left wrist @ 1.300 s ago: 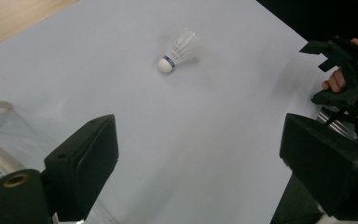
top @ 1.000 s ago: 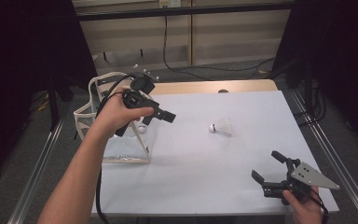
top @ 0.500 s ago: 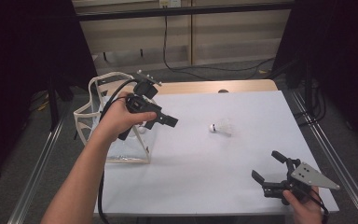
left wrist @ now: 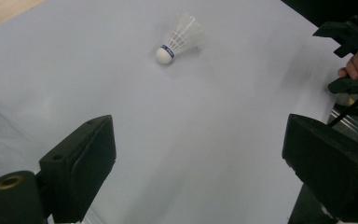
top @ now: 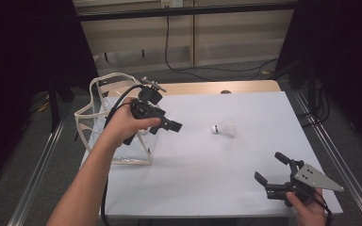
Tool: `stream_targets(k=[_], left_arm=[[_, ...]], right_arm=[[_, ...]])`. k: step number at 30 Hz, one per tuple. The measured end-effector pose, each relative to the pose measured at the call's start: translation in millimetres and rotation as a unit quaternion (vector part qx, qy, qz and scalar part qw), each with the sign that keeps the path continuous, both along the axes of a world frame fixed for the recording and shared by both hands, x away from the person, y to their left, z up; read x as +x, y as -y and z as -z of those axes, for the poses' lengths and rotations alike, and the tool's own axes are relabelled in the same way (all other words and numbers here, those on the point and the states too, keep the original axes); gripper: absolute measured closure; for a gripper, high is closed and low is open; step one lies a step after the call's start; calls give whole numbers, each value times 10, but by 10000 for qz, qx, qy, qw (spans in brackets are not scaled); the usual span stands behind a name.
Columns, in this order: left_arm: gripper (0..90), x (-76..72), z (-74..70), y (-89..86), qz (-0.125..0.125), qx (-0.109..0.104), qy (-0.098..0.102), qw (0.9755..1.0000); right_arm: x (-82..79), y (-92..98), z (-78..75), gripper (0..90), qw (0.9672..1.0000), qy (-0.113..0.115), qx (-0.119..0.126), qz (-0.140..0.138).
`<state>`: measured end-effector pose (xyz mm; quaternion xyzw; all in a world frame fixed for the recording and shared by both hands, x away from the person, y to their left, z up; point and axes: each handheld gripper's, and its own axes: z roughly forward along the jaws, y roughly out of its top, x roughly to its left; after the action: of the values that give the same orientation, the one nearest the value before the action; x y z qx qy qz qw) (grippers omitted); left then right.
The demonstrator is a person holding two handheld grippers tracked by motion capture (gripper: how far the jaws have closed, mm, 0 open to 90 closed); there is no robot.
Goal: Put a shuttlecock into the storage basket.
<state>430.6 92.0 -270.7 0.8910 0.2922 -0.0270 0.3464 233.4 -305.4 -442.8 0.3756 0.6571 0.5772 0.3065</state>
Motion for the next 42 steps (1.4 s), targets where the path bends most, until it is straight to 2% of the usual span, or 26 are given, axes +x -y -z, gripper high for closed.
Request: stream_targets(k=[2, 6, 12, 13, 14, 15, 17, 19, 25, 34, 39, 42], left_arm=[[99, -14, 1, 13, -65, -86, -1, 9999], [99, -32, -10, 19, -66, -119, 22, 9999], [99, -62, -19, 49, 67, -146, 40, 9999], [99, -61, -19, 49, 155, -80, 71, 9998], [99, -77, -9, 69, 92, -147, 58, 9998], [99, -80, -8, 75, 133, -120, 68, 9998], [99, -98, 2, 98, 129, -223, 59, 9997], [99, -103, 10, 109, 205, -193, 76, 9996], [92, -126, 85, 138, 154, -285, 70, 9995], [79, -153, 202, 173, 282, -240, 119, 9992], [72, -168, 283, 178, 295, -345, 97, 9989], [72, -180, 336, 190, 315, -334, 108, 9989]], right_arm=[[3, 0, 2, 14, 10000, 7, -2, -10], [3, -3, 1, 14, 10000, 1, 1, -14], [3, -3, 2, 14, 10000, -4, -5, -2], [3, -3, 1, 14, 10000, 5, -2, -12], [0, -5, 1, 14, 10000, -10, 1, -7], [0, -3, 1, 14, 10000, -6, -10, -14], [4, -1, 2, 14, 10000, 8, -5, -9], [4, -1, 3, 14, 10000, 9, -7, -8], [3, -1, 3, 14, 10000, 6, -14, -16], [4, -4, 2, 14, 10000, 2, -10, -7], [4, 0, 3, 14, 10000, 5, -12, -2], [3, -2, 2, 14, 10000, 2, -10, -6]])
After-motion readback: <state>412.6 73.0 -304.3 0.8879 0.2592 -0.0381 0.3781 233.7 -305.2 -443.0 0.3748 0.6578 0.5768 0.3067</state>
